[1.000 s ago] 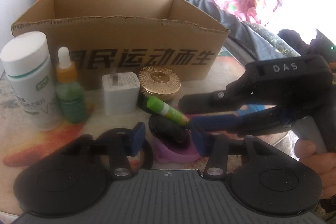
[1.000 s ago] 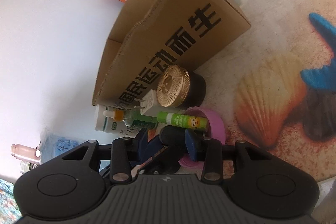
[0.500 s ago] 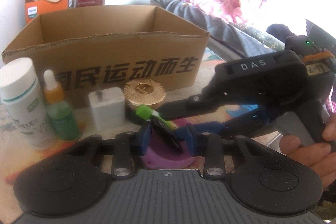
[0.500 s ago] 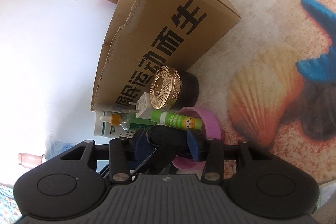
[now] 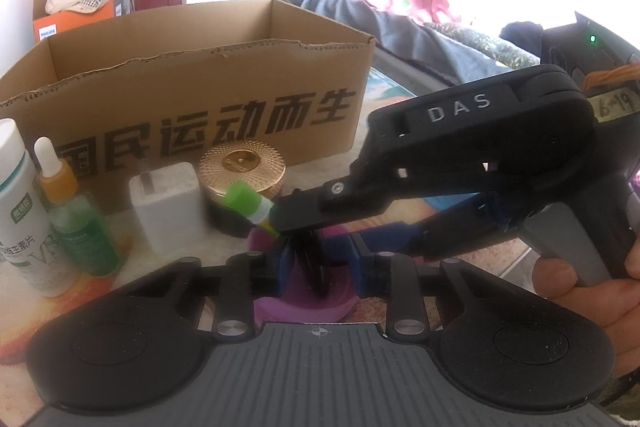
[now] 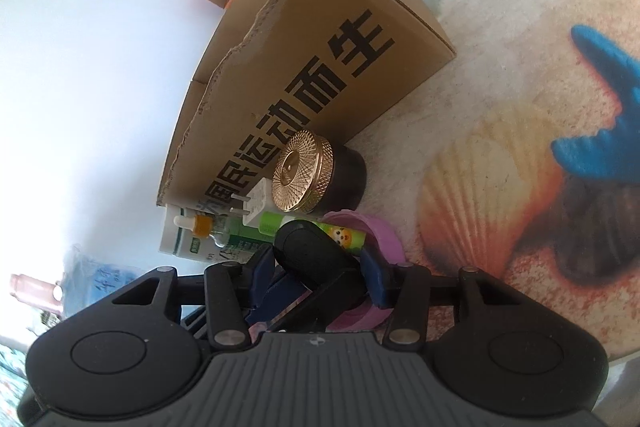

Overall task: Organize rigid objects
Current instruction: 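Grasp the second black cylinder in the pink bowl with the right tool, then carry the second black cylinder with the right tool into the box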

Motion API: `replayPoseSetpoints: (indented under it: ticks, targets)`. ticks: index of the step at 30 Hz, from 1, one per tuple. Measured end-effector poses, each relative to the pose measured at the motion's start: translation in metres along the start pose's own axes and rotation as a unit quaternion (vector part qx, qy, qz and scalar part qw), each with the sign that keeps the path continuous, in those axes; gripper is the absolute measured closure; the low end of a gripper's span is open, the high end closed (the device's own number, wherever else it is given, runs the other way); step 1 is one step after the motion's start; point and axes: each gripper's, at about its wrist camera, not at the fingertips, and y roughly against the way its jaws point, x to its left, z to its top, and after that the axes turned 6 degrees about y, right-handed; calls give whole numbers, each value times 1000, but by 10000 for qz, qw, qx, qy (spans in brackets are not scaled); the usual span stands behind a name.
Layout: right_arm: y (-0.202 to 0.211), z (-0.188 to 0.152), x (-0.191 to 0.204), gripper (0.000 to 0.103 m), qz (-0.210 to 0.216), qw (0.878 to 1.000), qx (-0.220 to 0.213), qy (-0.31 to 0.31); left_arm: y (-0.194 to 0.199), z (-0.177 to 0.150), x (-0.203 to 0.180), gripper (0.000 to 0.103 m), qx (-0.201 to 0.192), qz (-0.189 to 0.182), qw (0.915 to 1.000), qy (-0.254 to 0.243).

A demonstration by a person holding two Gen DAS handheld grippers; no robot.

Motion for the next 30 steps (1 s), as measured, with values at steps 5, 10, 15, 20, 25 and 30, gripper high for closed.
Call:
replayPoseSetpoints:
  ticks: [5, 10, 15, 20, 25, 30]
  targets:
    - [-1, -3, 7, 57, -187, 9994, -76, 278, 1, -2, 1, 77, -4, 31, 10000, -8]
    - [0, -4, 6, 69, -253, 9990, -147, 352, 0, -3, 6, 88, 57, 82, 9998, 142]
    - [4, -5, 7, 73, -235, 9987, -235, 376, 5, -4, 6, 88, -25, 56, 9998, 165]
    - [11, -6, 14, 73, -206, 9981, -339, 468, 15, -3, 5, 88, -171, 35, 9998, 132]
    - [22, -4, 35, 73, -111, 9963, -489, 702, 36, 5, 5, 88, -473, 40, 9988, 118]
    - [30, 8, 72, 73, 131, 9900, -736, 1199, 64, 29, 14, 88, -908, 88, 9957, 143]
